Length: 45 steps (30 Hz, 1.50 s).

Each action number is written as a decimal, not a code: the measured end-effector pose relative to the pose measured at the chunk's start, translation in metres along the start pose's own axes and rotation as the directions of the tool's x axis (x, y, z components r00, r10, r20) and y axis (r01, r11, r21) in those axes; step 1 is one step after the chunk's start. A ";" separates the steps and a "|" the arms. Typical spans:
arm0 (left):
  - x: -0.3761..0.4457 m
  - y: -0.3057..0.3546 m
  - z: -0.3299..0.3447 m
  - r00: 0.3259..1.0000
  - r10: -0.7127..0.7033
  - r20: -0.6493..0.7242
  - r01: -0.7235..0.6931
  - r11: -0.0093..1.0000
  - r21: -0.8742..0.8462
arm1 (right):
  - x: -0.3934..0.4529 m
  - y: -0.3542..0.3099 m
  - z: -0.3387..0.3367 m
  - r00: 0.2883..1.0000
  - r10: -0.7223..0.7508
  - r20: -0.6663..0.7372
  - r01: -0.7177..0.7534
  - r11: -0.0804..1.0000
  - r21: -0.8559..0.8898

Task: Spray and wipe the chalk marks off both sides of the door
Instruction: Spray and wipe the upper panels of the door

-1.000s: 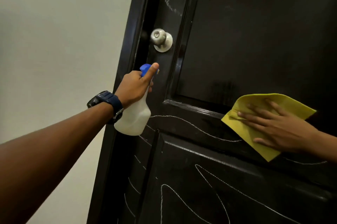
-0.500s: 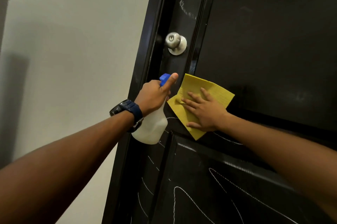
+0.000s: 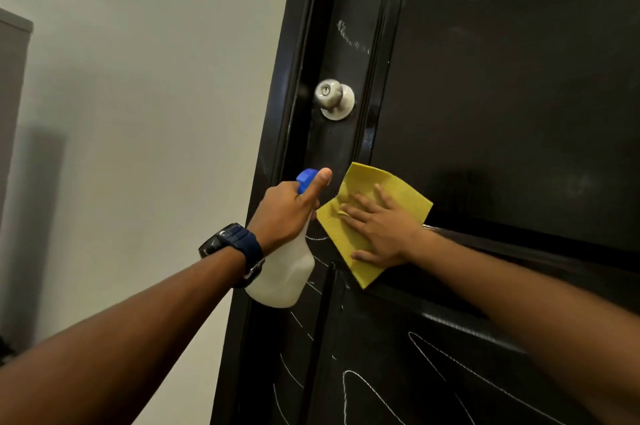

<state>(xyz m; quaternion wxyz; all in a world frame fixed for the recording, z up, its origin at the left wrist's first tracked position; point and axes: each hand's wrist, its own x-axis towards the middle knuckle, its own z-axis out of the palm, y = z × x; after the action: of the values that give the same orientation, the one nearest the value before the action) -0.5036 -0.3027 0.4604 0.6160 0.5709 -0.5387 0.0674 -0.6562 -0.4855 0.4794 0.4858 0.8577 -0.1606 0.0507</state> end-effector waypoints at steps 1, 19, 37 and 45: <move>0.000 0.000 -0.002 1.000 0.005 -0.004 -0.005 1.000 0.006 | 0.010 -0.008 0.001 0.999 0.014 -0.039 -0.014 1.000 0.014; 0.002 -0.035 0.001 1.000 -0.025 0.001 0.025 0.999 -0.041 | 0.005 -0.019 0.015 0.990 0.098 -0.103 -0.101 0.995 -0.026; 0.041 -0.048 -0.001 0.998 0.068 -0.018 -0.068 0.998 -0.011 | 0.123 0.198 -0.148 0.804 0.580 -0.130 -0.576 0.814 0.070; 0.046 -0.044 -0.010 0.998 0.044 -0.033 -0.045 0.999 -0.008 | 0.065 0.029 -0.038 0.874 0.439 -0.208 -0.376 0.882 0.285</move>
<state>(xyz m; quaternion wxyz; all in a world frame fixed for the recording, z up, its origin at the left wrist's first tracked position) -0.4483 -0.3344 0.4691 0.6256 0.5549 -0.5414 0.0880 -0.6015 -0.4820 0.5382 0.3760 0.8406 -0.2648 0.2862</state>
